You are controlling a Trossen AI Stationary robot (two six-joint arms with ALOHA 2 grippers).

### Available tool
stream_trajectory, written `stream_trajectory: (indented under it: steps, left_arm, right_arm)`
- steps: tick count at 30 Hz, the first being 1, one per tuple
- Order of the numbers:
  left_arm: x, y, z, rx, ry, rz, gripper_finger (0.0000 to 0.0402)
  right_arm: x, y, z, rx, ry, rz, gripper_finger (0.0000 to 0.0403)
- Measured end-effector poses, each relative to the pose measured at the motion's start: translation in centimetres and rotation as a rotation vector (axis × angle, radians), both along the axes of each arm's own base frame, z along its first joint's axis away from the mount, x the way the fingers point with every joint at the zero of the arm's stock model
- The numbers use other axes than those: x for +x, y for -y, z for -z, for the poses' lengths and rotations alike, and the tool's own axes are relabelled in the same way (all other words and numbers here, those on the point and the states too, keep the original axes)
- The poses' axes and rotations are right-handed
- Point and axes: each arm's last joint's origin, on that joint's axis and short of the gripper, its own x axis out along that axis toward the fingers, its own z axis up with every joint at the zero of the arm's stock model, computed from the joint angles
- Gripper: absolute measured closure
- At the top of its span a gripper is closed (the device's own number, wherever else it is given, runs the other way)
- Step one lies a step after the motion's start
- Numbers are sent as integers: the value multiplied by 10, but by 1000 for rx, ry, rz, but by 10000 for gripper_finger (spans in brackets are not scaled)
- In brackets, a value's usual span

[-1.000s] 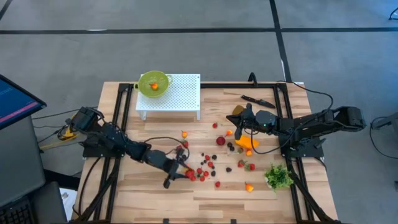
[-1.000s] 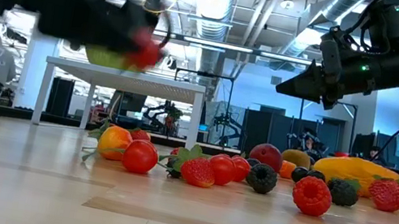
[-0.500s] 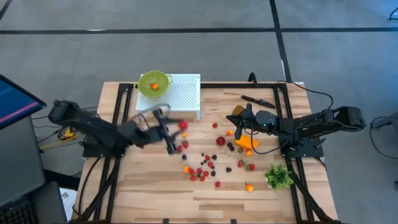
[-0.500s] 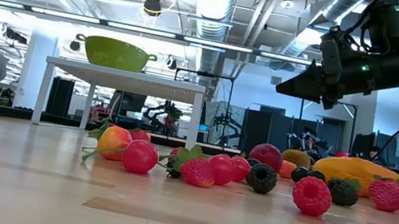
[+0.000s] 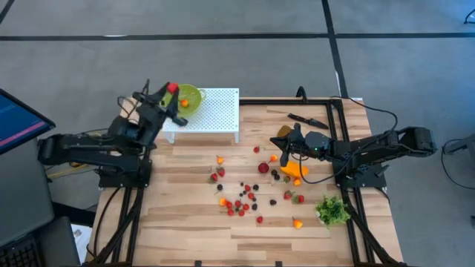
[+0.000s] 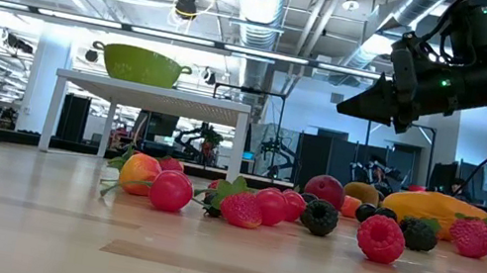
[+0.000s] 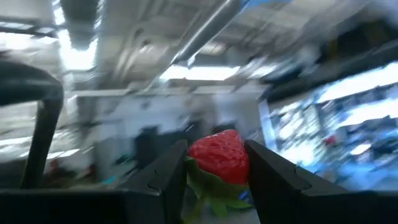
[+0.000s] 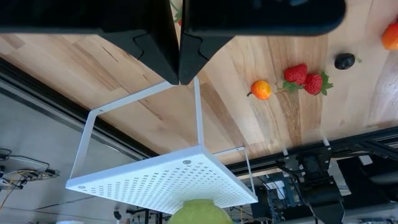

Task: Pick & Place Fruit
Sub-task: Put the strawberry into the green strainer bowl

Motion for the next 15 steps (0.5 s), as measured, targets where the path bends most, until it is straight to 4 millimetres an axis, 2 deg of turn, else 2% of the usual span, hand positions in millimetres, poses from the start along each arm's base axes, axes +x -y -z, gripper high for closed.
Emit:
stream_trajectory:
  steps: [7, 15]
  left_arm:
    - [6, -20, 20, -112, -210, -182, 260]
    - [13, -30, 39, -254, -294, -347, 260]
  right_arm:
    - [0, 0, 0, 0, 0, 0, 397]
    - [0, 0, 0, 0, -2, 0, 397]
